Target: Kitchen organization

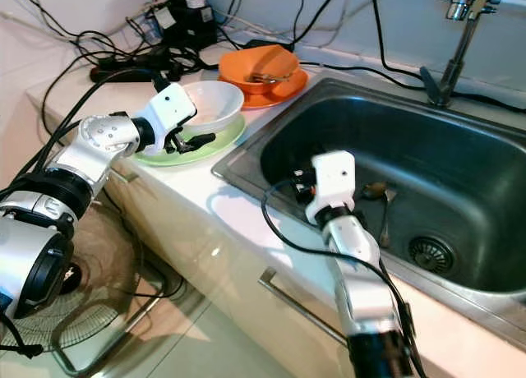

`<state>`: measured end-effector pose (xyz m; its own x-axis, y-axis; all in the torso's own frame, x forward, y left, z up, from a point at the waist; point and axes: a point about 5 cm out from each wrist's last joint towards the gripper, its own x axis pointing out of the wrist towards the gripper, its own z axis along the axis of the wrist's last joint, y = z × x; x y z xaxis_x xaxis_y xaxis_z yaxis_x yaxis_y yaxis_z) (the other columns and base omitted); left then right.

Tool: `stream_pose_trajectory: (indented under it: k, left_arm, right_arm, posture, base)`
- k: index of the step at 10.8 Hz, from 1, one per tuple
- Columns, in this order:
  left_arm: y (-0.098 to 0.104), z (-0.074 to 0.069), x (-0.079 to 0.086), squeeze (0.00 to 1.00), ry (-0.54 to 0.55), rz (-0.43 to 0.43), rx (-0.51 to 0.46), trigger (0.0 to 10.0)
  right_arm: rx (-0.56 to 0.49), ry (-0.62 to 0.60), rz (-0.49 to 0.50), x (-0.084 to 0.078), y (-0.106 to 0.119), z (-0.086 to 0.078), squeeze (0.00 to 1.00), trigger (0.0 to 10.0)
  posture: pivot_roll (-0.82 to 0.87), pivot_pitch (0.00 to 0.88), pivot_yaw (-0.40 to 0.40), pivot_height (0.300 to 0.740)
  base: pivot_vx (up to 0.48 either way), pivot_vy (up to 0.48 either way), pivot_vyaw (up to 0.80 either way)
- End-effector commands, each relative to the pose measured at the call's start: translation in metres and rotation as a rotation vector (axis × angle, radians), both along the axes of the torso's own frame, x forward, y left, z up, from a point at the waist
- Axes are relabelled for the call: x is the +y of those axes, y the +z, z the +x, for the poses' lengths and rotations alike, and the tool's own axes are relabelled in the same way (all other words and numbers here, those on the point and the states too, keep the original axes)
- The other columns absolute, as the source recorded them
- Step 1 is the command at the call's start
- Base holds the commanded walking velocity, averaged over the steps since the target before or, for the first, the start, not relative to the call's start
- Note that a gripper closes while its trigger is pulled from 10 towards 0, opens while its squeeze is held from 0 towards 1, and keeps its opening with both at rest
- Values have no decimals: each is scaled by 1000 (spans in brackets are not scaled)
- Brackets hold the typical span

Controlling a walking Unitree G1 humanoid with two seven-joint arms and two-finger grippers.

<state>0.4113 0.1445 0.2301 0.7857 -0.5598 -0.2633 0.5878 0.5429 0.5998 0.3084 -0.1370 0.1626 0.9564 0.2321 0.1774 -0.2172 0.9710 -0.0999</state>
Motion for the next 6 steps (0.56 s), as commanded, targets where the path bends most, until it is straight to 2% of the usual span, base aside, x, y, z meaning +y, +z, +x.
stream_pose_trajectory:
  k: [1,3,4,5,6]
  left_arm:
    - [5,2,3,0,37,21,-11,10000]
    - [3,4,9,0,112,21,-13,10000]
    - [-3,4,10,0,123,20,4,9059]
    - [-9,3,9,0,125,23,17,0]
    - [-12,2,7,0,115,22,26,0]
  right_arm:
    - [48,-18,-7,-5,-9,-4,0,10000]
    - [70,-26,-15,-8,-11,-10,0,10000]
    - [78,-27,-18,-8,-12,-12,0,10000]
    - [83,-28,-19,-9,-12,-13,0,10000]
    - [89,-31,-22,-10,-11,-14,0,10000]
  posture:
    - [53,132,139,740]
    - [44,145,132,740]
    - [40,150,129,740]
    - [38,152,127,740]
    - [34,155,123,740]
  base:
    - [0,0,0]
    - [0,0,0]
    - [0,0,0]
    - [0,0,0]
    - [0,0,0]
